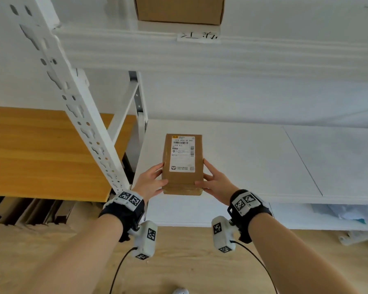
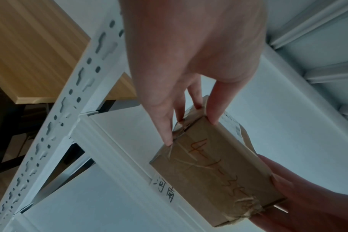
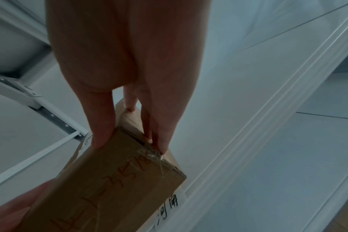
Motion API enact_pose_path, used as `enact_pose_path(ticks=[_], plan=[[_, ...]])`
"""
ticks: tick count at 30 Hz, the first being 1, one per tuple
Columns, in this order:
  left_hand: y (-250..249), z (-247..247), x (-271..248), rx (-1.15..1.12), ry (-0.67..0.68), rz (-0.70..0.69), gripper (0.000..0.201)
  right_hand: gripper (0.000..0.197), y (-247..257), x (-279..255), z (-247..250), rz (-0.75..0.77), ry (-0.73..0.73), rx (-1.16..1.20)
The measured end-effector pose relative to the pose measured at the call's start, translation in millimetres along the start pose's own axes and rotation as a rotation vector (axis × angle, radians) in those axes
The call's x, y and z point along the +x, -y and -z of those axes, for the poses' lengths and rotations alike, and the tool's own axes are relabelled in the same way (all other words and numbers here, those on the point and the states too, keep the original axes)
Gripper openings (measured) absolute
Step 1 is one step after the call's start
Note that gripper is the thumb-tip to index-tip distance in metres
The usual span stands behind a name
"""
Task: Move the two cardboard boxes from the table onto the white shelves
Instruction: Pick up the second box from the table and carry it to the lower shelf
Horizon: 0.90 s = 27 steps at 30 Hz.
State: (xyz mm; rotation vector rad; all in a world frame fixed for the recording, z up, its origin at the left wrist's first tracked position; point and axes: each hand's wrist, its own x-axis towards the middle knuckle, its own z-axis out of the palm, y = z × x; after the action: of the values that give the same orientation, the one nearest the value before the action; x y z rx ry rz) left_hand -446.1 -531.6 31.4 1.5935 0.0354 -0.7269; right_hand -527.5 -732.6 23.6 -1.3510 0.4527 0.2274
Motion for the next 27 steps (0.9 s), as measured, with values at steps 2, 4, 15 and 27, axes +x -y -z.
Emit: enact_pose_path(ticks=[2, 4, 15, 27], plan=[[-1, 2, 22, -0.008, 0.007, 0.012, 0.061, 0.090, 2, 22, 6, -0.021, -0.003, -0.009], [-3, 3, 42, -0.012, 0.010, 0.017, 0.060, 0.090, 5, 43, 11, -0.039, -0.006, 0.001], [-16, 10, 104, -0.033, -0.020, 0.017, 0.057, 0.088, 18, 114, 21, -0.054, 0.001, 0.039], [-24, 10, 113, 0.064, -0.027, 0.002, 0.053, 0.087, 19, 126, 24, -0.089, -0.050, -0.112]])
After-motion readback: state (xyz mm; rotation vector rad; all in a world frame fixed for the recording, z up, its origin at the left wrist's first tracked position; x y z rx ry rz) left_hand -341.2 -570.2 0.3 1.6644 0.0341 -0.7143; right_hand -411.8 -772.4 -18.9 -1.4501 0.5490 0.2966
